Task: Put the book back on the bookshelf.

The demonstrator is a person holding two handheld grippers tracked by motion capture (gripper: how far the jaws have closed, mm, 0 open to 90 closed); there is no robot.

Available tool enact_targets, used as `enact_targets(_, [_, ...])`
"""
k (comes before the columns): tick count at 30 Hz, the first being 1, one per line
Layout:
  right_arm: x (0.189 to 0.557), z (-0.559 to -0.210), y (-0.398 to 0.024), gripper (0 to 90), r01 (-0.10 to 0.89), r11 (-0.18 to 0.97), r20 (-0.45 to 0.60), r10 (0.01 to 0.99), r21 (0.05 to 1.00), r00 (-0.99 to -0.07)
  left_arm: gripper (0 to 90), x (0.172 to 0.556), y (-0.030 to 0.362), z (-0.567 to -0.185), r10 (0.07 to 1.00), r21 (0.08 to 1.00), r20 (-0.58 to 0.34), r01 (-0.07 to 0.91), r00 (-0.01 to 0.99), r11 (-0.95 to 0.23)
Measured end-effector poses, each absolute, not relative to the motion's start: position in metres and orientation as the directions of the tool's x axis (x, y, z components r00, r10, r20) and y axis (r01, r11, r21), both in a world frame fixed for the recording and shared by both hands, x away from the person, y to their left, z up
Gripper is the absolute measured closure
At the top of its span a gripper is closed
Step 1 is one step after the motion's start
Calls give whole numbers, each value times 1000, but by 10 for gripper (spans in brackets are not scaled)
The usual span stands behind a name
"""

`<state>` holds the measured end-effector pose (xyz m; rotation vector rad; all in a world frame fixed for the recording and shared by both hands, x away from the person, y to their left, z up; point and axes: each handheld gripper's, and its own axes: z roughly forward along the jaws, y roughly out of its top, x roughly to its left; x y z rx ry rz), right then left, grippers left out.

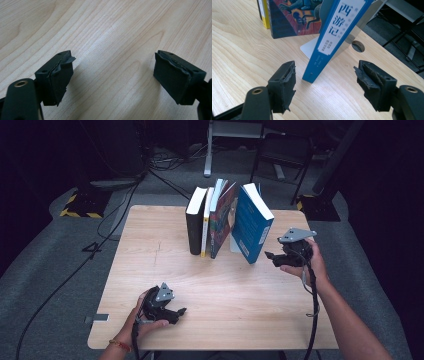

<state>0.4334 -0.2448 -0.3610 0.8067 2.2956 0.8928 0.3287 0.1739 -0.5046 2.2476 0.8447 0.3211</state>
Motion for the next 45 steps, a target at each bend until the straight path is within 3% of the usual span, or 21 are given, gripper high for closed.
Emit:
enact_targets(19, [409,-385,-261,314,325,616,-281,683,718,-674,161,329,174,-505,654,692,-15,480,756,-539])
enact_targets(45, [374,-446,-310,307,360,619,-255,685,698,-683,161,329,174,-505,654,692,-13,479,756,-540])
